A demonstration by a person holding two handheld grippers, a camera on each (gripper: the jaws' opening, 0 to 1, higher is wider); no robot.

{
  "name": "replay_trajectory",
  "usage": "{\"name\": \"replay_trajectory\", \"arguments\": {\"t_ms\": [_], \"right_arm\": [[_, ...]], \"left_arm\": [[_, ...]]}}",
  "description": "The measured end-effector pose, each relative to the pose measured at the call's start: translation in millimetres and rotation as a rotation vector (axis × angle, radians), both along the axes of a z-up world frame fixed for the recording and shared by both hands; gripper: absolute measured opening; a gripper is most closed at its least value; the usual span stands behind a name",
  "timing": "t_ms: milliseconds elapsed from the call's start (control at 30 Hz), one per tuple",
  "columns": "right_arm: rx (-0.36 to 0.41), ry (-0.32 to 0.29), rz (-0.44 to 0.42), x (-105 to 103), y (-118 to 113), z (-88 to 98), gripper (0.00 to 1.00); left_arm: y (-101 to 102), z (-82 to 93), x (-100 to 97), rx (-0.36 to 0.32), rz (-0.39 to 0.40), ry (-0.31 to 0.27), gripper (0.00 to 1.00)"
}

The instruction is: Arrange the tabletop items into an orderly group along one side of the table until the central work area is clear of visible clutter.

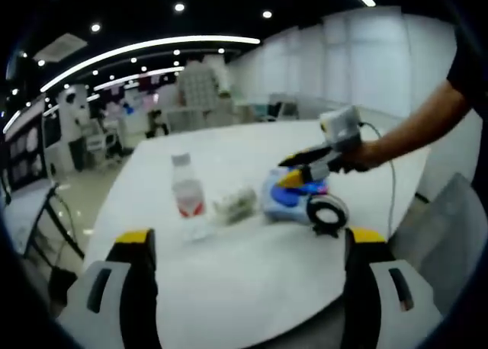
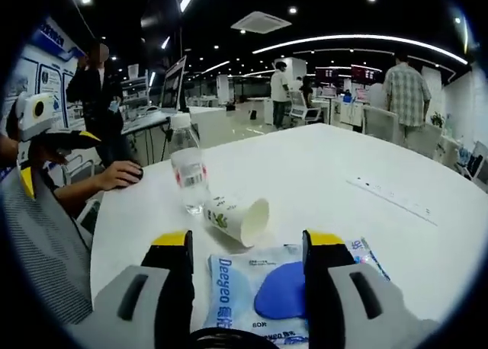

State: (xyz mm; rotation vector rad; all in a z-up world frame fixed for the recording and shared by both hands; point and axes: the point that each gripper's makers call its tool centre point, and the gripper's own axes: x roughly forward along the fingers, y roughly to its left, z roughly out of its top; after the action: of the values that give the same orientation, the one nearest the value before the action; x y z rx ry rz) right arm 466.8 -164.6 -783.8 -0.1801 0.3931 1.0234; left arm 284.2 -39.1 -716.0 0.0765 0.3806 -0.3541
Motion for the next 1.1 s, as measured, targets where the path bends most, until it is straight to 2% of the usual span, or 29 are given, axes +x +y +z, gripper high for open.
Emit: {"name": "replay_trajectory", "arguments": {"t_ms": [167, 367, 600, 700, 733, 800, 1033, 1100], "right_arm": [[-0.006, 0.026, 0.048, 5, 15, -8.0, 0.52], [-0.048, 0.037, 0.117, 7, 28, -18.3, 0.46], [-0.033, 0.068, 0.137, 13, 44, -21.5, 0.36], [0.047, 0.145, 0.118, 15, 53, -18.8, 0.29], [0.065, 0.154, 0.107, 18, 54, -17.6, 0.28], [0.069, 0.165, 0.099, 20, 56, -19.1, 0.26], [0.152, 0.324, 0.061, 25, 61, -32.2, 0.2], [0.152, 0.328, 0.064, 26, 61, -34.1, 0.17]], "left_arm": [[-1, -1.2, -0.2, 0.002, -0.004, 0.004, 0.99], [3, -2.5, 0.2, 0.017, 0.01, 0.008, 0.99], [8, -3.2, 0.7, 0.036, 0.022, 0.008, 0.97], [8, -3.1, -0.1, 0.048, 0.019, 0.013, 0.95], [10, 0.5, 0.1, 0.055, 0.025, -0.005, 0.92], [11, 5.3, 0.6, 0.058, 0.03, -0.03, 0.91], [13, 2.0, 2.5, 0.059, 0.035, -0.014, 0.92], [13, 1.1, 2.9, 0.061, 0.039, -0.01, 0.92]]}}
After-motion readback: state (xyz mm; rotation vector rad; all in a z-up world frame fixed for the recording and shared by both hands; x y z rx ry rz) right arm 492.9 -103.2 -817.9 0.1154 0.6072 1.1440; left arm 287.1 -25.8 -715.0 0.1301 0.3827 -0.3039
